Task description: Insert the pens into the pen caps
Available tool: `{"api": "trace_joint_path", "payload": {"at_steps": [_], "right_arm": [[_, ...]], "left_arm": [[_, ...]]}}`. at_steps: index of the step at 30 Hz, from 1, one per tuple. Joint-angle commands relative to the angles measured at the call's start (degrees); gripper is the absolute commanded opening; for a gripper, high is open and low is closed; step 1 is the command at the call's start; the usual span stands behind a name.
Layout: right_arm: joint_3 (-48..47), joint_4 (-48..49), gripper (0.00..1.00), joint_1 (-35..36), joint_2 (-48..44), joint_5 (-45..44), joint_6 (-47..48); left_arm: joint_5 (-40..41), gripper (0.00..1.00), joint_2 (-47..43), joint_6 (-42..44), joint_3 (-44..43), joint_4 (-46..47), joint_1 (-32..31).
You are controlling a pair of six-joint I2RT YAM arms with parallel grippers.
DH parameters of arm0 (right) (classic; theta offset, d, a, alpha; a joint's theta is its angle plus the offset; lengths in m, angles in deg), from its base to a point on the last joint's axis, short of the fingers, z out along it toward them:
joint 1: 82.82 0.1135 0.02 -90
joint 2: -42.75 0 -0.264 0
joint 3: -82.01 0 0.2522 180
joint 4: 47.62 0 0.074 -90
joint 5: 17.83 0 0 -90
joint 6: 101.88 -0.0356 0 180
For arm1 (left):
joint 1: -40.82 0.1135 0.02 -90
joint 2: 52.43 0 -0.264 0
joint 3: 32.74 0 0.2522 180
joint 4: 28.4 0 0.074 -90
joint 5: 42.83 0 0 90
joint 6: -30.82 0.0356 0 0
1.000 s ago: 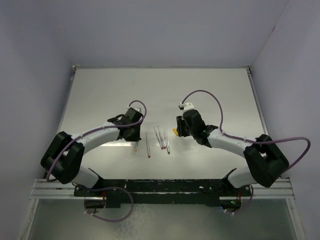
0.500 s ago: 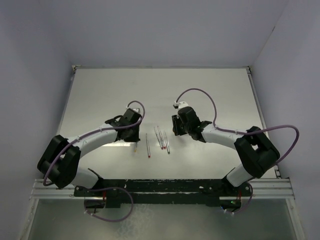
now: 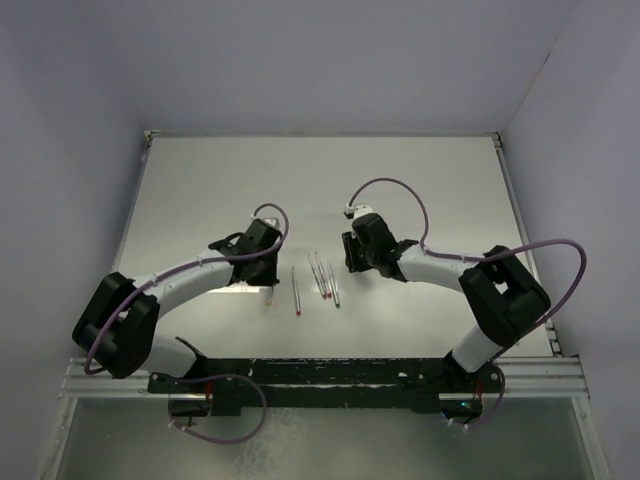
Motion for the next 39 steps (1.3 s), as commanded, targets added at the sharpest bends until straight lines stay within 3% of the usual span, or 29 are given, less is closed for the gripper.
{"api": "trace_joint_path", "payload": {"at_steps": [1, 12, 19, 22, 26, 39], "right_arm": [[-2.32, -0.60, 0.38, 0.26, 0.48, -0.90, 0.76], [-3.07, -1.91, 0.36, 0.34, 3.11, -0.62, 0.15], [-2.80, -4.43, 0.27, 0.39, 3.38, 0.84, -0.90], [-2.76, -6.32, 0.21, 0.65, 3.63, 0.86, -1.03], [-2.95, -9.07, 0.00, 0.83, 4.14, 0.62, -1.08], [-4.63, -6.29, 0.00, 0.90, -1.57, -0.13, -0.70]], "left_arm": [[-0.47, 0.00, -1.25, 0.64, 0.11, 1.34, -0.17], [-0.49, 0.00, -1.41, 0.31, 0.54, 1.24, -0.17], [-0.29, 0.00, -2.25, 0.06, 0.98, 1.26, -0.17], [-0.16, 0.00, -2.45, 0.05, 0.97, 1.00, -0.16], [0.16, 0.00, -2.69, -0.02, 0.99, 0.75, -0.11], [-0.40, 0.00, -3.33, 0.98, 0.84, 2.07, -0.16]]}}
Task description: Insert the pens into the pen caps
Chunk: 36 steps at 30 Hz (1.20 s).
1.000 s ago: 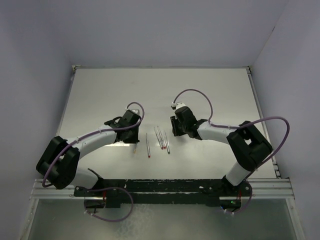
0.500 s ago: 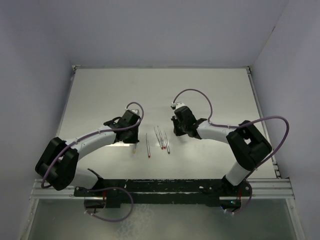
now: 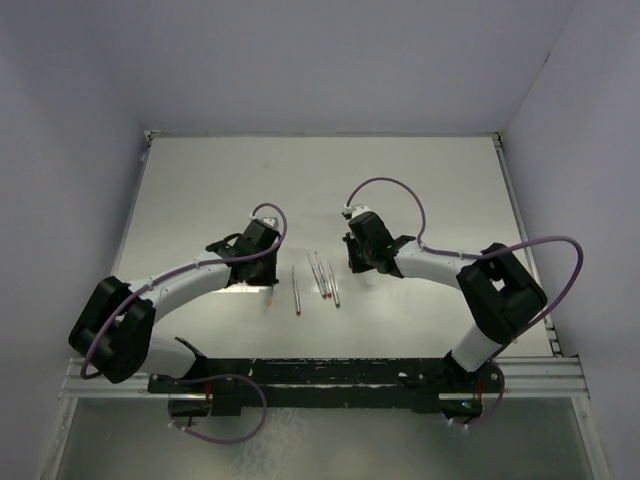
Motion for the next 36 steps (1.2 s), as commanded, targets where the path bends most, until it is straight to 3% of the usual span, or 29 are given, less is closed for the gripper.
{"api": "trace_joint_path", "payload": {"at_steps": [1, 9, 12, 22, 36], "right_arm": [[-2.32, -1.81, 0.00, 0.40, -3.37, -0.22, 0.46], [-6.49, -8.08, 0.00, 0.39, 3.47, 1.00, 0.45], [-7.36, -10.70, 0.10, 0.44, 5.10, 1.09, 0.67], [-10.91, -18.43, 0.29, 0.82, 7.14, -1.53, 1.21], [-10.40, -19.56, 0.29, 1.87, 9.29, -2.20, 0.91]], "left_arm": [[-0.40, 0.00, -1.61, 1.03, 0.10, 1.84, -0.17], [-0.53, 0.00, -1.61, 1.58, 0.28, 1.69, -0.13], [-0.26, 0.00, -1.66, 1.83, 0.27, 1.42, -0.17], [0.34, 0.00, -1.29, 2.53, 0.13, 1.23, -0.17], [0.54, 0.00, -1.35, 2.77, 0.17, 1.23, -0.17]]}}
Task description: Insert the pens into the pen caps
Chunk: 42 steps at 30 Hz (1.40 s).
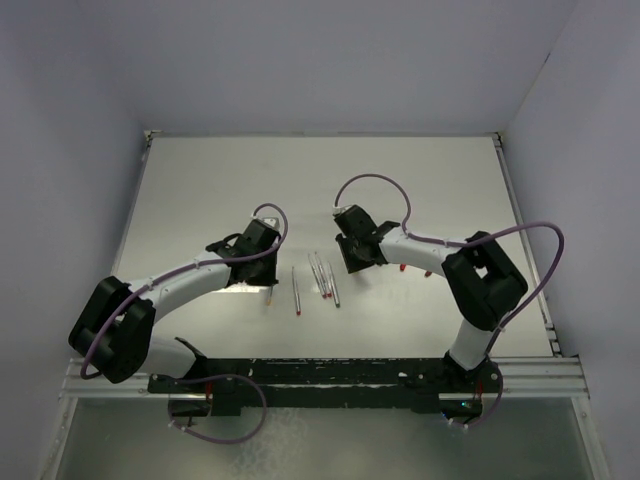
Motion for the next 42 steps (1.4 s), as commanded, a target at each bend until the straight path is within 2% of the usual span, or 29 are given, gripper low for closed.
{"api": "trace_joint_path", "payload": {"at_steps": [1, 7, 13, 17, 19, 27, 36, 42], "right_arm": [[0.16, -3.39, 0.30, 0.40, 3.08, -0.25, 0.08], [-1.32, -2.97, 0.32, 0.39, 4.69, -0.20, 0.53], [-1.04, -3.14, 0.24, 0.38, 5.01, 0.59, 0.34], [-0.43, -4.09, 0.13, 0.45, 4.75, 1.42, 0.38], [-0.16, -4.55, 0.00, 0.38, 4.66, 1.90, 0.70], [-0.61, -2.75, 0.00, 0.47, 2.59, 0.86, 0.60], [-2.63, 4.07, 0.00, 0.42, -9.47, 1.59, -0.31], [3.42, 18.29, 0.00, 0.44, -20.19, 3.13, -0.98]], "left_arm": [[0.54, 0.00, -1.27, 1.31, 0.18, 1.08, -0.17], [0.50, 0.00, -1.39, 1.22, 0.19, 0.91, -0.17], [0.98, 0.00, -1.61, 1.13, 0.18, 0.49, -0.17], [1.27, 0.00, -1.65, 1.05, 0.19, 0.25, -0.17], [1.37, 0.00, -1.65, 1.06, 0.18, 0.13, -0.17], [1.17, 0.00, -2.17, 1.61, 0.27, 0.70, -0.17], [-0.47, 0.00, -8.32, 4.35, -0.39, 5.08, -0.17], [-3.19, 0.00, -12.97, 4.96, 2.14, 13.30, -1.03]]}}
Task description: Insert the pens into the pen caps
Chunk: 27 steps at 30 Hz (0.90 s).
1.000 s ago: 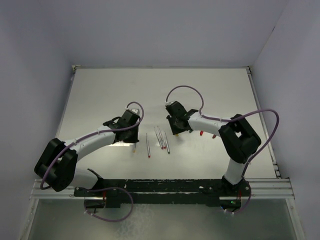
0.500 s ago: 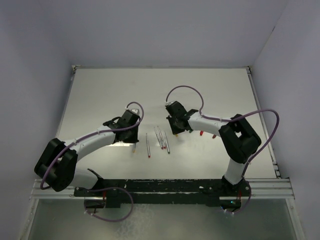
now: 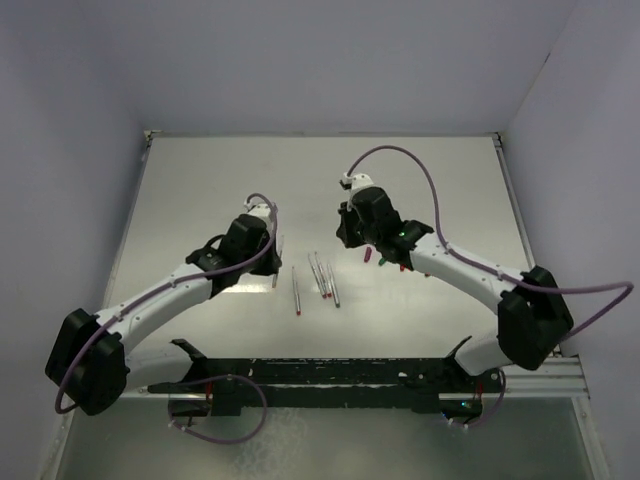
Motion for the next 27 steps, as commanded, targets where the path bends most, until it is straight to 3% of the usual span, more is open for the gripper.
{"api": "trace_joint_path", "payload": {"at_steps": [1, 9, 14, 23, 27], "right_arm": [[5.51, 14.06, 0.00, 0.19, -8.43, 2.56, -1.79], [16.16, 37.57, 0.00, 0.16, -18.91, 5.88, -3.89], [20.48, 45.67, 0.00, 0.17, -21.60, 8.77, -5.61], [29.98, 66.53, 0.00, 0.24, -23.26, 14.45, -10.07], [31.74, 69.60, 0.00, 0.24, -24.44, 14.20, -9.75]], "left_arm": [[-3.06, 0.00, -4.04, 1.56, 2.26, 10.02, -0.93], [-8.48, 0.00, -6.56, -1.72, 7.96, 28.53, -4.58], [-8.51, 0.00, -5.50, -0.81, 8.95, 38.19, -9.88], [-7.79, 0.00, -3.43, -1.33, 9.72, 48.35, -14.43], [-6.73, 0.00, -4.89, -2.11, 10.66, 49.13, -14.48]]}}
